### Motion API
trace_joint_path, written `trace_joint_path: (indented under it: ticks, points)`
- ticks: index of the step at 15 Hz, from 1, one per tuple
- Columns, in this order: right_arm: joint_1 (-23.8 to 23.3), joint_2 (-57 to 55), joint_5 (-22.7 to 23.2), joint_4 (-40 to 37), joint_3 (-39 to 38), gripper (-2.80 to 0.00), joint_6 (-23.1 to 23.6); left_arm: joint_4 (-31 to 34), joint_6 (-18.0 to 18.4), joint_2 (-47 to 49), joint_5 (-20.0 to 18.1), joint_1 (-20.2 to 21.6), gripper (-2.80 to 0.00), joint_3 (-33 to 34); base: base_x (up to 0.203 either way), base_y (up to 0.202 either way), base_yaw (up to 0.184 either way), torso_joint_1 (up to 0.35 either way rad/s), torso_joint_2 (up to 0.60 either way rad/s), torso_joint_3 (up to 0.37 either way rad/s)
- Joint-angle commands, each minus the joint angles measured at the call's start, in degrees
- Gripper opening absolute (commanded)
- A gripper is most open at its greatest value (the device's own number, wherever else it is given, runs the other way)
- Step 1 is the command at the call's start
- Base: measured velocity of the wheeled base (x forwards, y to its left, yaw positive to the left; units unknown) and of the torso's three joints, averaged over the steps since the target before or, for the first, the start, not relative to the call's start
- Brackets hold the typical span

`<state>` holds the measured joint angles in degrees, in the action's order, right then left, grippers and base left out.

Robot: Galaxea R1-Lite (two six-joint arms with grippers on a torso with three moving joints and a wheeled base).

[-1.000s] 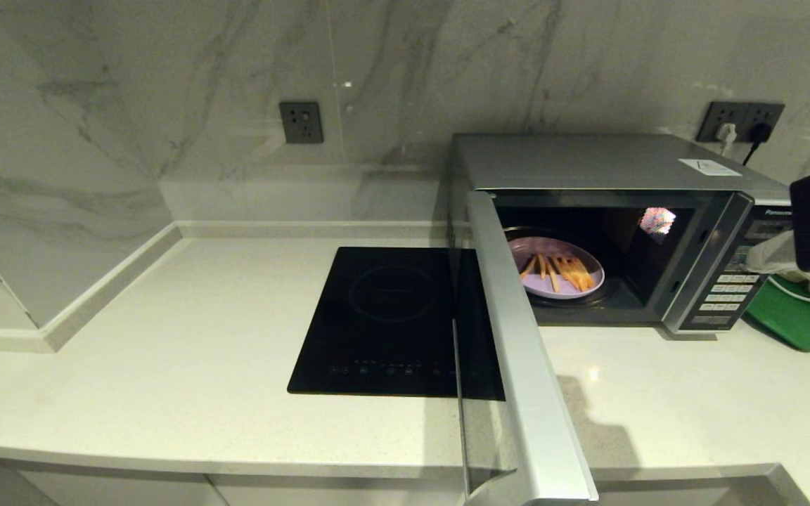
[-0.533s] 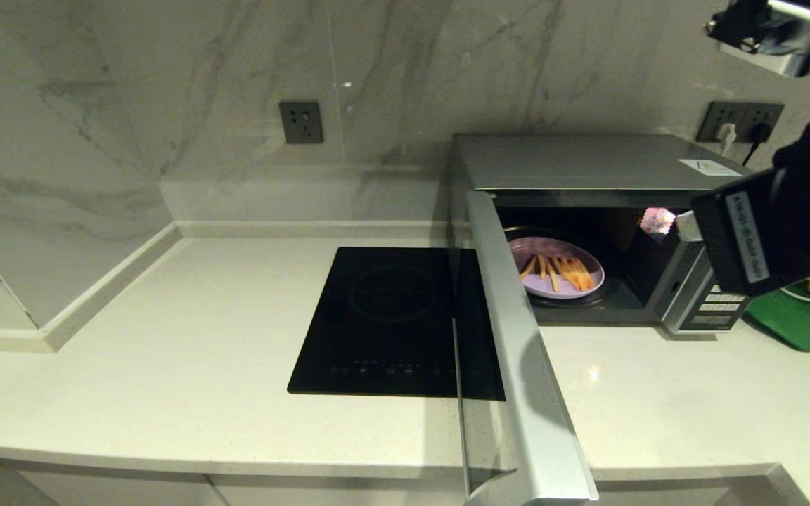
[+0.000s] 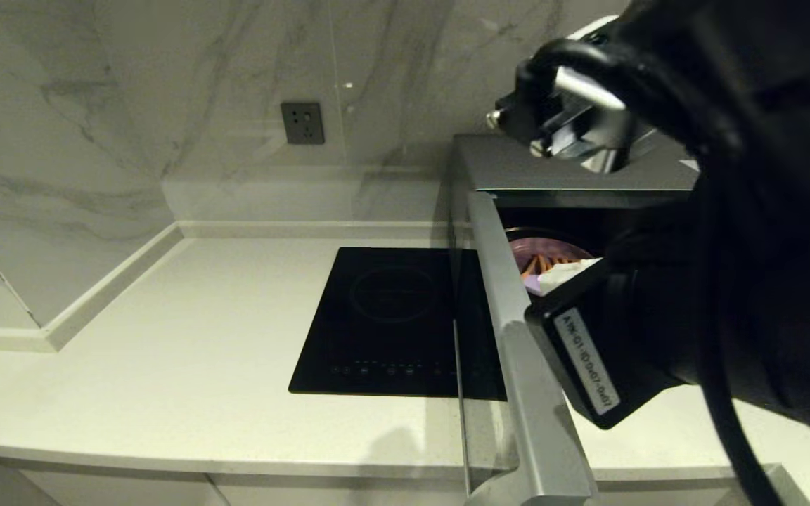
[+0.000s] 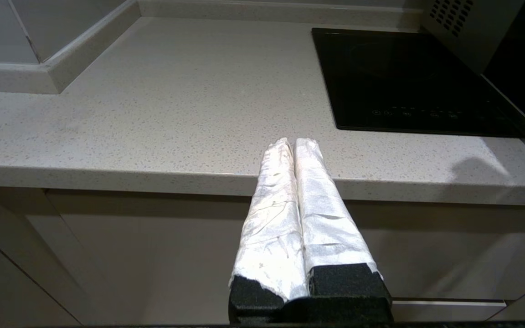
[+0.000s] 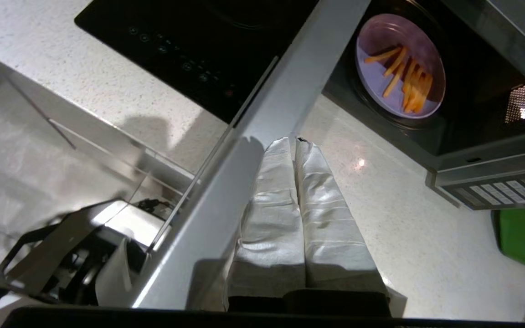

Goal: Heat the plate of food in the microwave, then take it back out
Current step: Close the microwave oven

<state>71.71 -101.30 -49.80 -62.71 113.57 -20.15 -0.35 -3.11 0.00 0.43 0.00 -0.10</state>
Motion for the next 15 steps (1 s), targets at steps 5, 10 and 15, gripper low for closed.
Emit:
trace_joint_path:
  ticks: [5,10,15]
  points:
    - [2.1,-5.5,-0.2,3.6,0.0,-2.80,-0.2,-0.1,-0.1,0.0,0.0,0.0,-2.80,0.0,0.000,0.000,0.000,0.000,0.00,0.000]
    - [-0.9,-5.4,0.1,4.3,0.0,-2.80,-0.3,-0.1,-0.1,0.0,0.0,0.0,-2.80,0.0,0.000,0.000,0.000,0.000,0.00,0.000]
    - [-8.9,-5.9,0.7,11.3,0.4,-2.80,0.0,0.0,-0.1,0.0,0.0,0.0,-2.80,0.0,0.000,0.000,0.000,0.000,0.00,0.000]
